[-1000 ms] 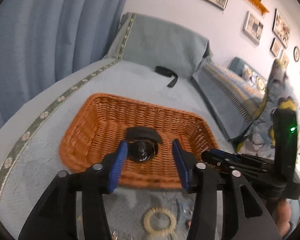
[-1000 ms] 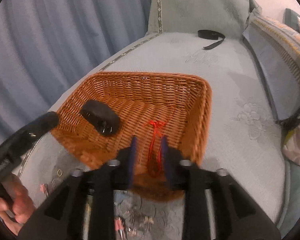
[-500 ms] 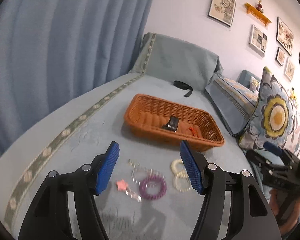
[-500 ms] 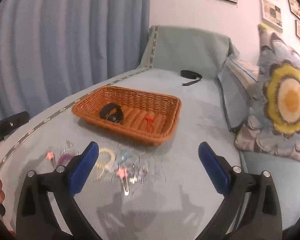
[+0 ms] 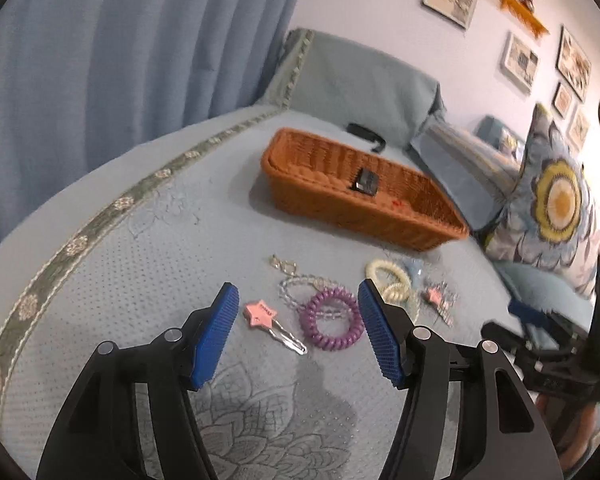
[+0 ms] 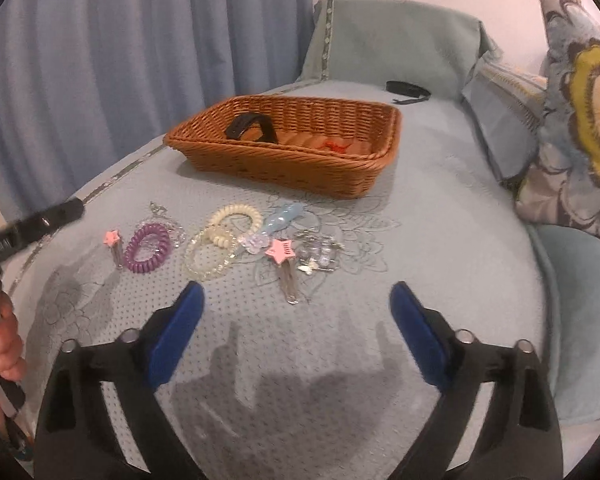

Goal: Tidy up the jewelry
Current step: 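Grasp the purple coil hair tie with the left tool while the right grasps the star clip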

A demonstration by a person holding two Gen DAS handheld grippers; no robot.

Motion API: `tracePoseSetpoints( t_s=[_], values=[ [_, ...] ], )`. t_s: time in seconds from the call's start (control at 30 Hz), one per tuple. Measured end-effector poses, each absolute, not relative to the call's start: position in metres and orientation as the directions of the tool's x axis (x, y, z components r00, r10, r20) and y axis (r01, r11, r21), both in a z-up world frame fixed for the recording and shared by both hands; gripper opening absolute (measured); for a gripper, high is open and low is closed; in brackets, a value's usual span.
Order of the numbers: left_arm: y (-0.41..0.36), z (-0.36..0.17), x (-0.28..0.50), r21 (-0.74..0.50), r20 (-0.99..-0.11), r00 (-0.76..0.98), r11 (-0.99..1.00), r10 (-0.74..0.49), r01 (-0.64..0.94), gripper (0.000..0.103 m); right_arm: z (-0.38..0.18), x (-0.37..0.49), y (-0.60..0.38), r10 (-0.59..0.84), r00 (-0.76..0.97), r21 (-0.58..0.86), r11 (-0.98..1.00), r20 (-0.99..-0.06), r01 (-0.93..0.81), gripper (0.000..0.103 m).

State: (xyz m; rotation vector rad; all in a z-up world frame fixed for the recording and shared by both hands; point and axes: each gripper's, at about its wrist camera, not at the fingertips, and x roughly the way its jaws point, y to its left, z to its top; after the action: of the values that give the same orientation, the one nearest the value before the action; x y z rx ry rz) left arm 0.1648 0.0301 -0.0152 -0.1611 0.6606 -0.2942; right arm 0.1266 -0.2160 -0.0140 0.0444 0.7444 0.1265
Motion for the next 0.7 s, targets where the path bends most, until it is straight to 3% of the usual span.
tracePoseSetpoints(
  t_s=[0.1, 0.17, 0.3, 0.43, 0.7],
  values=[
    [0.014, -0.022, 0.170, -0.175, -0.610, 0.732, 0.953, -0.303, 0.249, 0.047, -0.020, 0.134, -0.214, 0.143, 0.710, 0.102, 0.990, -0.689, -0.100, 0.064],
    [0.007, -0.026, 0.174, -0.160, -0.623, 0.722, 0.953, -0.300, 0.258, 0.046, -0.026, 0.139, -0.214, 0.159, 0.694, 0.126, 0.987, -0.702, -0.099, 0.060],
    [-0.003, -0.036, 0.187, -0.157, -0.650, 0.696, 0.950, -0.305, 0.270, 0.033, -0.037, 0.148, -0.216, 0.175, 0.668, 0.155, 0.984, -0.724, -0.090, 0.048],
    [-0.012, -0.043, 0.192, -0.141, -0.667, 0.681, 0.949, -0.301, 0.281, 0.033, -0.041, 0.157, -0.215, 0.190, 0.650, 0.168, 0.981, -0.736, -0.096, 0.037],
    [-0.009, -0.052, 0.199, -0.172, -0.690, 0.650, 0.944, -0.319, 0.281, 0.029, -0.049, 0.179, -0.209, 0.193, 0.614, 0.173, 0.980, -0.765, -0.094, 0.034]
  ],
)
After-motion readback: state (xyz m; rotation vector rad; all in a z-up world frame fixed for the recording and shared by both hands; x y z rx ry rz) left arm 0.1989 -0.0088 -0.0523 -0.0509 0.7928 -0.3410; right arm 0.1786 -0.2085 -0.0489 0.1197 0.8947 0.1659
